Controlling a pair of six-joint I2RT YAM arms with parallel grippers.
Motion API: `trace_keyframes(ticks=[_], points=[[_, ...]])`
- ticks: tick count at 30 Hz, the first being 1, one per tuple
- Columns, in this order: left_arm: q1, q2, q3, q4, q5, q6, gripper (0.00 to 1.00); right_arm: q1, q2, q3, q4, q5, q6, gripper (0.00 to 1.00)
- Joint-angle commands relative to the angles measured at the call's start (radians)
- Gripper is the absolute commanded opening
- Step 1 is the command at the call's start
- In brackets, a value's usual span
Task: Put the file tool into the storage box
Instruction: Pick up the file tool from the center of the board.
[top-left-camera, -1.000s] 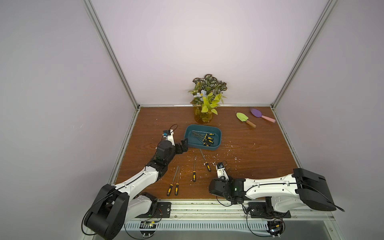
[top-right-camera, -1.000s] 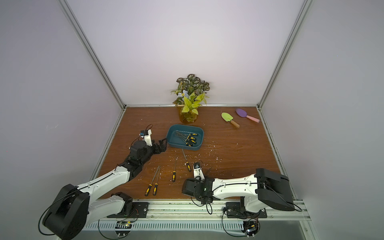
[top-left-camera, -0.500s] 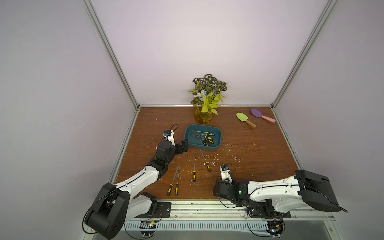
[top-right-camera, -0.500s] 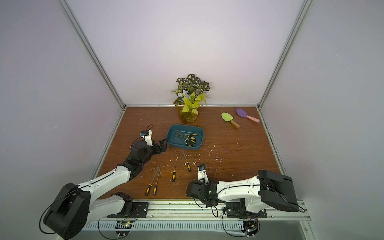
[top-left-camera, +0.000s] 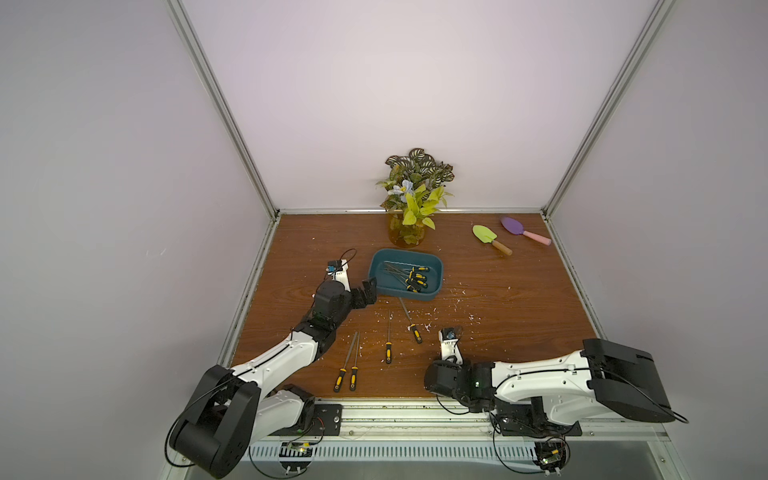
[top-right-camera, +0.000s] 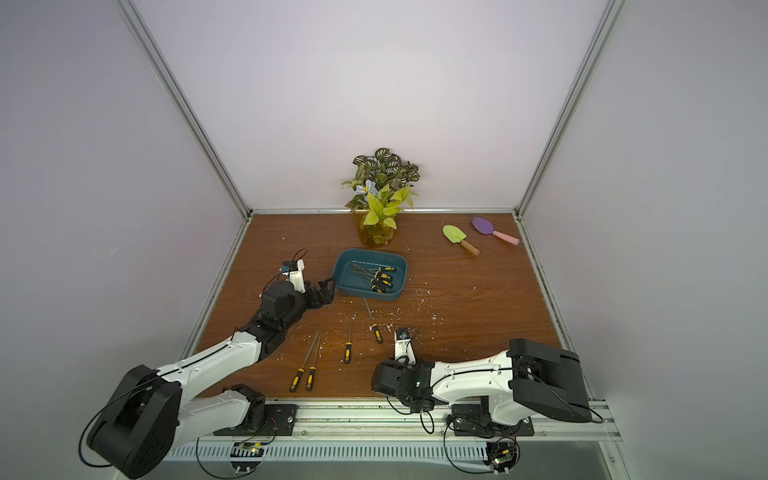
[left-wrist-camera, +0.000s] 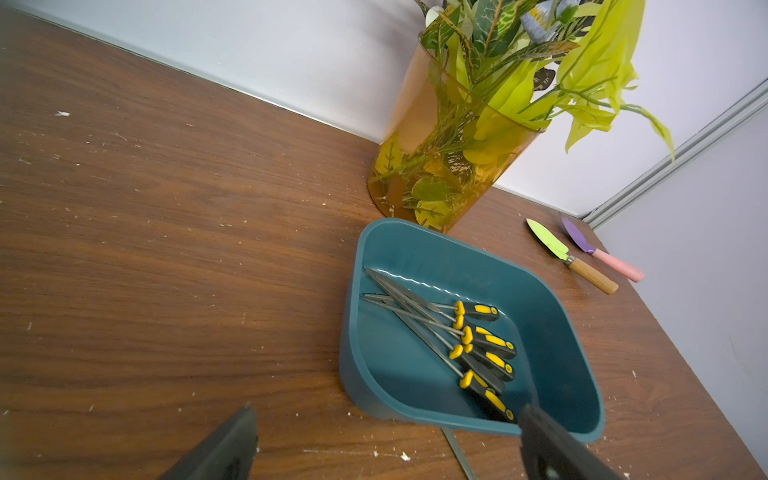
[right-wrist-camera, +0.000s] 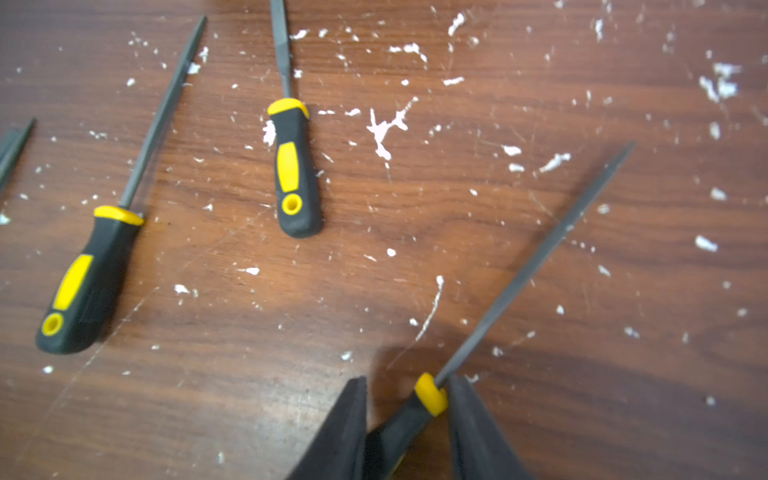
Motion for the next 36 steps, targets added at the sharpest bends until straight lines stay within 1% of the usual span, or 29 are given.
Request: trace_keyframes(ticks=[1, 3, 5, 8, 10, 11, 12, 13, 14, 16, 21, 27, 33, 36], points=[[0.008, -0.007, 0.008, 0.023, 0.012, -0.006, 1.0, -0.008, 0.026, 0.015, -0.046, -0.004, -0.05, 0.24], [0.008, -0.005, 0.009, 0.023, 0.01, -0.005, 1.0, -0.019, 0.036, 0.032, -0.06, 0.007, -0.084, 0.17], [0.009, -0.005, 0.009, 0.024, 0.011, -0.006, 1.0, -0.036, 0.053, 0.057, -0.083, 0.01, -0.132, 0.14], [0.008, -0.007, 0.01, 0.022, 0.011, -0.005, 1.0, -0.054, 0.072, 0.095, -0.131, 0.027, -0.179, 0.14], [0.009, -0.008, 0.01, 0.022, 0.01, -0.004, 1.0, -0.06, 0.076, 0.112, -0.167, 0.038, -0.186, 0.21], [0.008, -0.009, 0.01, 0.021, 0.008, -0.005, 1.0, -0.061, 0.072, 0.12, -0.186, 0.043, -0.185, 0.3], [0.009, -0.011, 0.01, 0.019, 0.006, -0.003, 1.0, -0.061, 0.067, 0.125, -0.202, 0.046, -0.179, 0.41], [0.009, -0.013, 0.01, 0.018, 0.007, -0.002, 1.0, -0.061, 0.06, 0.128, -0.219, 0.05, -0.17, 0.5], [0.008, -0.013, 0.01, 0.019, 0.008, -0.003, 1.0, -0.061, 0.049, 0.127, -0.23, 0.049, -0.163, 0.54], [0.009, -0.014, 0.01, 0.018, 0.008, -0.003, 1.0, -0.059, 0.024, 0.116, -0.231, 0.036, -0.16, 0.58], [0.009, -0.013, 0.01, 0.018, 0.011, -0.004, 1.0, -0.051, -0.019, 0.098, -0.217, -0.028, -0.158, 0.58], [0.009, -0.014, 0.01, 0.019, 0.007, -0.001, 1.0, -0.031, -0.045, 0.076, -0.129, -0.089, -0.16, 0.55], [0.009, -0.012, 0.01, 0.019, 0.009, -0.002, 1.0, -0.03, 0.04, 0.096, -0.154, -0.101, -0.129, 0.54], [0.009, -0.014, 0.01, 0.019, 0.008, -0.003, 1.0, -0.029, 0.091, 0.11, -0.163, -0.101, -0.117, 0.46]])
